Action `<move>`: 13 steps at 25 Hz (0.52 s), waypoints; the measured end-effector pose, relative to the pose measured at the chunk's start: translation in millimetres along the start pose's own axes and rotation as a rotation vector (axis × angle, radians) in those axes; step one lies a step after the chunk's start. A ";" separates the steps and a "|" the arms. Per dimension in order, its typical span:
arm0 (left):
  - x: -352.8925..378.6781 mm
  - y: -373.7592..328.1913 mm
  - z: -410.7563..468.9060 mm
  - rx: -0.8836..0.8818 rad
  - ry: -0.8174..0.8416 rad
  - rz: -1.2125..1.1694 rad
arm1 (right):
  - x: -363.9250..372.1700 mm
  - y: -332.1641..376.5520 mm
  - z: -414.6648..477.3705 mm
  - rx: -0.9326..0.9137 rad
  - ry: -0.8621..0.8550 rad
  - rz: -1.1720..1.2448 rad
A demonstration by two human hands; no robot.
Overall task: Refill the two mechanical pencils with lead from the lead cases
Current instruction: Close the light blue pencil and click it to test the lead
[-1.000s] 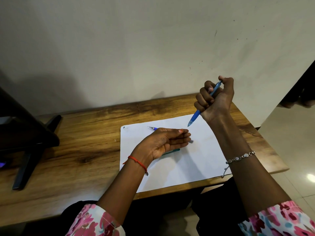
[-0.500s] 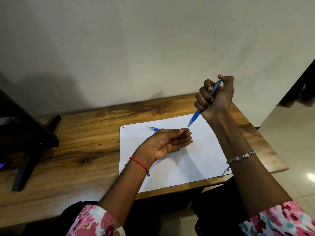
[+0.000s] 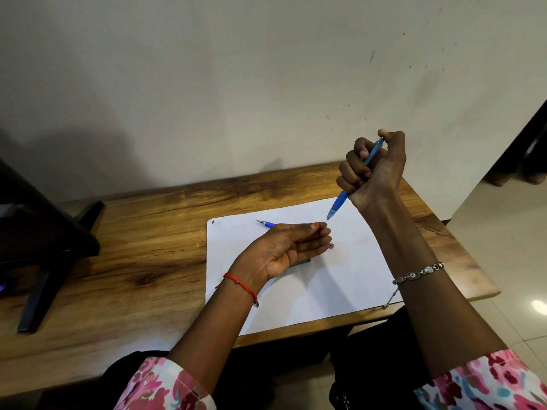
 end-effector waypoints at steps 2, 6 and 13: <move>0.4 0.0 0.0 0.000 -0.003 -0.002 | -0.1 0.8 -0.4 -0.006 -0.005 0.000; 0.0 0.3 -0.2 -0.001 -0.003 -0.002 | -0.5 1.5 -1.4 -0.017 -0.011 0.010; -0.7 1.2 1.5 0.008 0.000 -0.007 | -0.6 0.3 -1.1 0.007 0.002 -0.026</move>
Point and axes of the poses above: each hand's wrist, its own z-axis towards the middle knuckle, its own x-axis out of the palm, y = z × x, the point moved 4 cm from there along z, towards the middle knuckle, and after that the axes turned 6 degrees about -y, right-handed, at the moved point
